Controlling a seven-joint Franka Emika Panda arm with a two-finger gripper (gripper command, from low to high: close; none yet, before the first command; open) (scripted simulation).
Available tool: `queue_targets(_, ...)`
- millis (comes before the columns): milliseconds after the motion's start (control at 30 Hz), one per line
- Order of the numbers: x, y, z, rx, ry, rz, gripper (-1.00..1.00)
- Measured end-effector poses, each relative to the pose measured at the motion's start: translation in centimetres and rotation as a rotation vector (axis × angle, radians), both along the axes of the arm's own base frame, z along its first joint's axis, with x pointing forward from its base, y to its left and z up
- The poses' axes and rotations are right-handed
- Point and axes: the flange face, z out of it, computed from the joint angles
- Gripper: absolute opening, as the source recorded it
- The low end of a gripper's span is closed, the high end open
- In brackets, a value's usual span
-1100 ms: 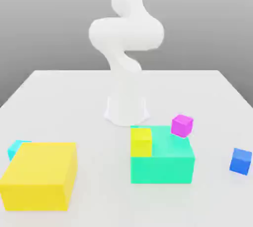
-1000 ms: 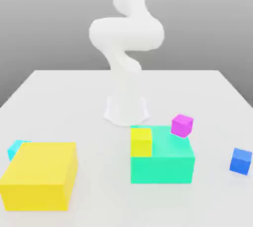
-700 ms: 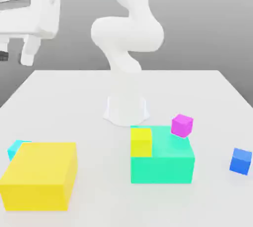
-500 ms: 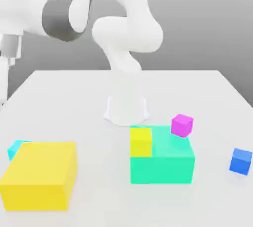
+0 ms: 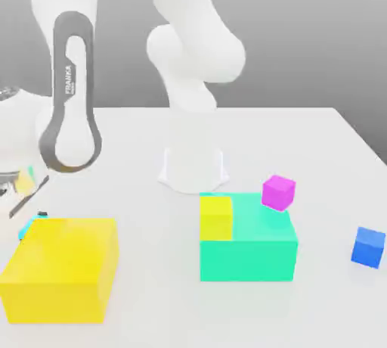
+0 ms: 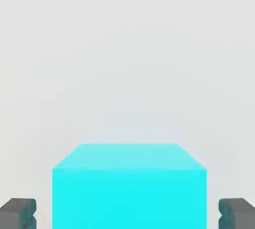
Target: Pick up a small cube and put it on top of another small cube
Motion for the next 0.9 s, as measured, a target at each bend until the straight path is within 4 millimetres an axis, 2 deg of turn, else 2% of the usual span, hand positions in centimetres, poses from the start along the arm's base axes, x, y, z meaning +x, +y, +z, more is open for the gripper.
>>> queue_targets(133,0.0,0.0,-0.1,0.000,0.000,-0.001,-1.00)
queue_targets(333,0.1,-0.4,5.7,-0.008,-0.005,0.003,-1.00)
queue_targets(367,0.7,-0.9,7.1,-0.029,-0.016,0.021,-1.00)
queue_targets(400,2.0,-0.3,8.4,-0.040,-0.024,0.052,-1.00)
queue_targets(500,6.7,4.4,11.9,-0.049,-0.045,0.168,-1.00)
queue_targets(667,10.9,12.5,17.3,-0.054,-0.070,0.301,-1.00)
queue_targets(800,12.6,20.5,21.2,-0.058,-0.084,0.432,-1.00)
queue_targets(900,12.4,26.7,23.2,-0.055,-0.085,0.526,-1.00)
